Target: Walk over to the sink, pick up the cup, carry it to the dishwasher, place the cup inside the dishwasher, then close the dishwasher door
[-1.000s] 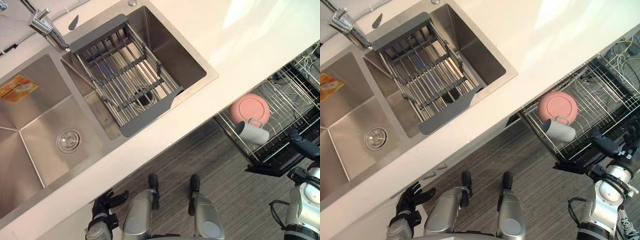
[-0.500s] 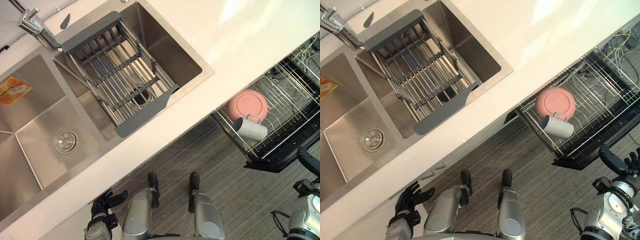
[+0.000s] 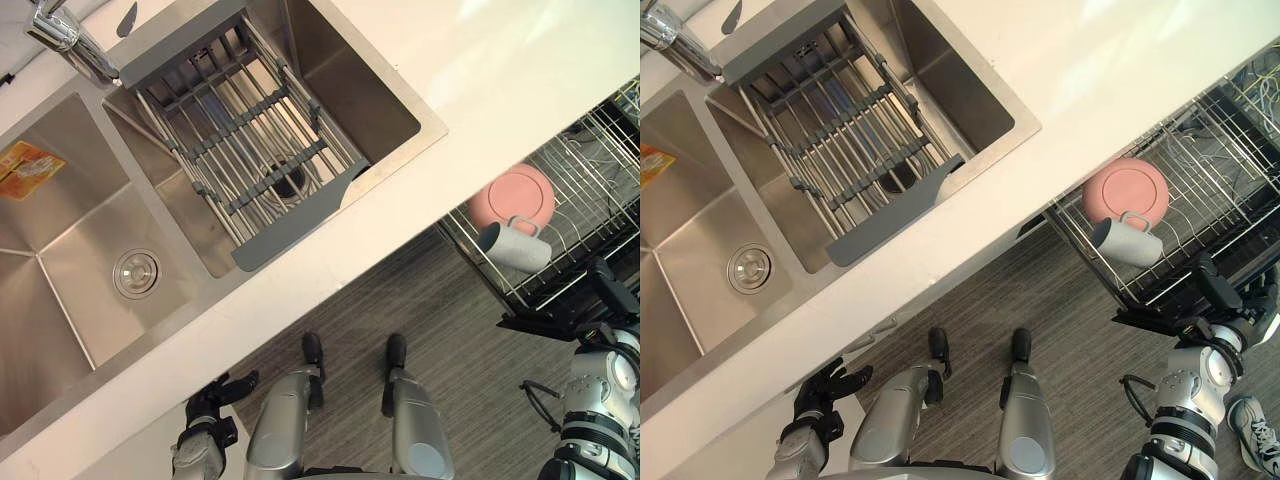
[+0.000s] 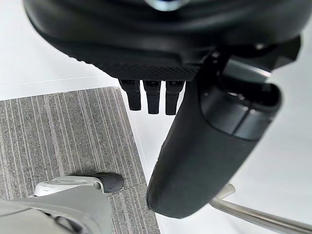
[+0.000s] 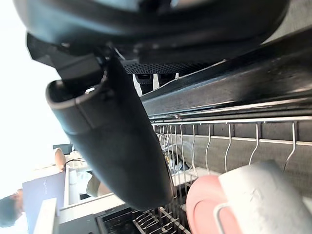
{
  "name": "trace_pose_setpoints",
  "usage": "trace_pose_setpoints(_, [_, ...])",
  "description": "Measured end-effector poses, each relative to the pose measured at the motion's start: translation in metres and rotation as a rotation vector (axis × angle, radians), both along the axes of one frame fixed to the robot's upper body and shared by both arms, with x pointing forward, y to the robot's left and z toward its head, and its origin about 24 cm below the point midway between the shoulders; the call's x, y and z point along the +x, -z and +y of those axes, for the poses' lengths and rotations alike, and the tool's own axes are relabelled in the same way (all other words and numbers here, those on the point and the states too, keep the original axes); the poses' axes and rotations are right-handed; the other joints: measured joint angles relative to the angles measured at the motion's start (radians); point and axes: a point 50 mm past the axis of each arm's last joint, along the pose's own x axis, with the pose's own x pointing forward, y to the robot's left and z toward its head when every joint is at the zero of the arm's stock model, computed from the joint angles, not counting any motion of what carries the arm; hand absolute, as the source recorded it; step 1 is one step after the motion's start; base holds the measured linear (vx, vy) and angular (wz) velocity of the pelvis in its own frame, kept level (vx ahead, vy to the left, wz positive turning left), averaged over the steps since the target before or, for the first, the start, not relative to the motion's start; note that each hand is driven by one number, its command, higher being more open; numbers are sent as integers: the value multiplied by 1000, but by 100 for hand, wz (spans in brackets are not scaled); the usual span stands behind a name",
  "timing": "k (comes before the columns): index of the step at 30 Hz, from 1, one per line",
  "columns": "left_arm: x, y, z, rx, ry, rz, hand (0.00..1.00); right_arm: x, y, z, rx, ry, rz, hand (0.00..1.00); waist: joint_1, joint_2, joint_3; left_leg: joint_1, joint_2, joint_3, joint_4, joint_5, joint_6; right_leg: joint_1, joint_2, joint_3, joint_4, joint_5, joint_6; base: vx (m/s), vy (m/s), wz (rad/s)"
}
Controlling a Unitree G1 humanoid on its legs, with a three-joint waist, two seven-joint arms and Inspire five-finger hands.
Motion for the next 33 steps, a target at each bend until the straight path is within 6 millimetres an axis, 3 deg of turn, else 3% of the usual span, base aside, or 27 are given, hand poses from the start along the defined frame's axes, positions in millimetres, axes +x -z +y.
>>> trace_pose_setpoints(6, [11, -5, -1, 0, 18, -36, 90, 19, -14, 15, 55, -51, -154, 90, -9, 18, 9, 6, -11, -42, -54, 53, -2, 8, -3, -38, -14, 12, -8, -28, 1, 19])
trace_pose_setpoints(13, [18, -10, 2, 15, 23, -67, 90, 63, -48, 50, 112, -175, -362, 90, -8, 47, 23, 18, -8, -81, -97, 95, -7, 33, 10, -73, -47, 34, -21, -39, -4, 13])
trace_pose_setpoints(20, [22, -15, 10, 43, 29, -82, 90, 96, -78, 73, 137, -275, -447, 90, 18, 73, 36, 16, 0, -114, -100, 107, -11, 55, 22, -102, -66, 41, -26, -4, -9, 10])
trace_pose_setpoints(24, [23, -18, 21, 74, 33, -83, 90, 106, -82, 72, 119, -296, -419, 90, 24, 72, 36, 15, 1, -136, -93, 107, -11, 73, 27, -124, -75, 41, -27, 25, -11, 16])
trace_pose_setpoints(33, [28, -35, 47, 142, 26, -131, 90, 104, -59, 60, 10, -347, -222, 90, 38, 58, 38, 13, 8, -218, -87, 119, -30, 110, 36, -204, -63, 17, -38, -51, -15, 24])
